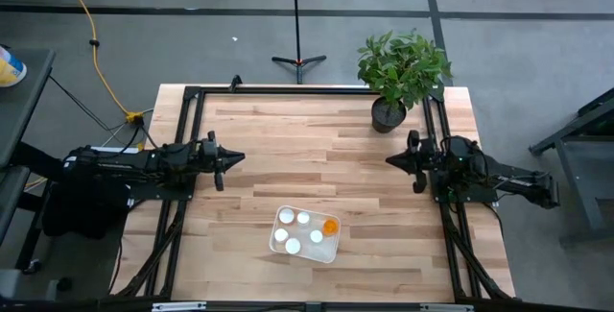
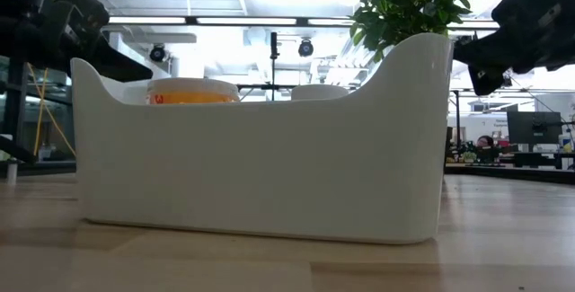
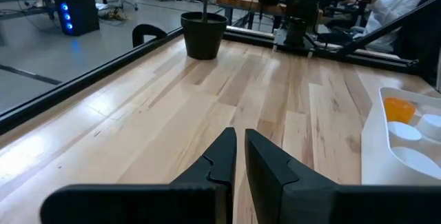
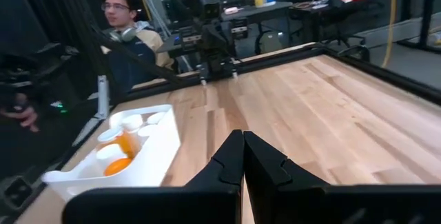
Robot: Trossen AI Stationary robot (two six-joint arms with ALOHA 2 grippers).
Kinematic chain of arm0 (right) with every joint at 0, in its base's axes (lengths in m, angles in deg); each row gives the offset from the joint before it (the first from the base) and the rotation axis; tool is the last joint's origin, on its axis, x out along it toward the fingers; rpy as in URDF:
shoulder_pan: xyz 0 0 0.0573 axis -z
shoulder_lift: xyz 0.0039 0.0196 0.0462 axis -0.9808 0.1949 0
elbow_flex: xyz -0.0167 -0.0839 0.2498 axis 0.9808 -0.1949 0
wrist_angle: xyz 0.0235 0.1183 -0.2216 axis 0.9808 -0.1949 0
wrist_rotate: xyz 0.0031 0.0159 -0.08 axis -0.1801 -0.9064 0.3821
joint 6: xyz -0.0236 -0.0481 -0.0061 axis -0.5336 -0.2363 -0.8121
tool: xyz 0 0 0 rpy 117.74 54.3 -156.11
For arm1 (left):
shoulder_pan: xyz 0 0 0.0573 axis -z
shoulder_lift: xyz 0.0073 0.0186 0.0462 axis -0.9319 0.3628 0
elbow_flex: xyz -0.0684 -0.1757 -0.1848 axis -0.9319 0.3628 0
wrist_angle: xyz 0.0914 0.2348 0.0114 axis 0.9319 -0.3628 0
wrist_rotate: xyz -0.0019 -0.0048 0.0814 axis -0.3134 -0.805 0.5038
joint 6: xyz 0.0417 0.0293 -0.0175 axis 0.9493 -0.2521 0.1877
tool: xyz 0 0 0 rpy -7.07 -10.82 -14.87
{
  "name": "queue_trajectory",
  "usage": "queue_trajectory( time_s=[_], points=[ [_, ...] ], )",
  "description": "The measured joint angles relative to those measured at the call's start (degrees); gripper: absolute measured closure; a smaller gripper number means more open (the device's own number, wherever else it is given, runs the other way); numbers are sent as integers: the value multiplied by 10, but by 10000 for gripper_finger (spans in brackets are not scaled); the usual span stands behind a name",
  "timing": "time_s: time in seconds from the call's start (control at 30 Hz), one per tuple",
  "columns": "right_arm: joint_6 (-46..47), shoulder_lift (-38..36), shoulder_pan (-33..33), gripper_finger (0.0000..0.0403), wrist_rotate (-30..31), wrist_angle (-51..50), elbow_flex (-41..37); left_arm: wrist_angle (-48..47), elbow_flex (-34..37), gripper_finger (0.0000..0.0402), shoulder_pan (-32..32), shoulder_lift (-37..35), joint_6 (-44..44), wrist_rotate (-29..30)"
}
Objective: Pick and place pill bottles into a basket
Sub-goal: Return to Home Position
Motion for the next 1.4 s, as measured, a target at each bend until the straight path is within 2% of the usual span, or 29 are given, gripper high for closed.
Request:
queue_trajectory(
  time_s=[0.2, 0.37, 0.57, 0.73, 0.83, 1.4],
  points=[
    [13, 0, -7, 403, -27, 3, 0, 0, 0, 335, 0, 0, -1, -12],
    [22, 0, -53, 403, -26, 3, 0, 0, 0, 335, 0, 0, -9, -16],
    [6, 0, -125, 403, 47, 1, 0, 0, 0, 335, 0, 0, -9, -16],
    [3, 0, -157, 403, 65, -5, 0, 0, 0, 335, 0, 0, -9, -16],
    [-8, 0, -159, 403, 88, -6, 0, 0, 0, 335, 0, 0, -9, -16],
    [-23, 0, -159, 402, 93, -6, 0, -1, 0, 334, 0, 0, -9, -15]
  ],
)
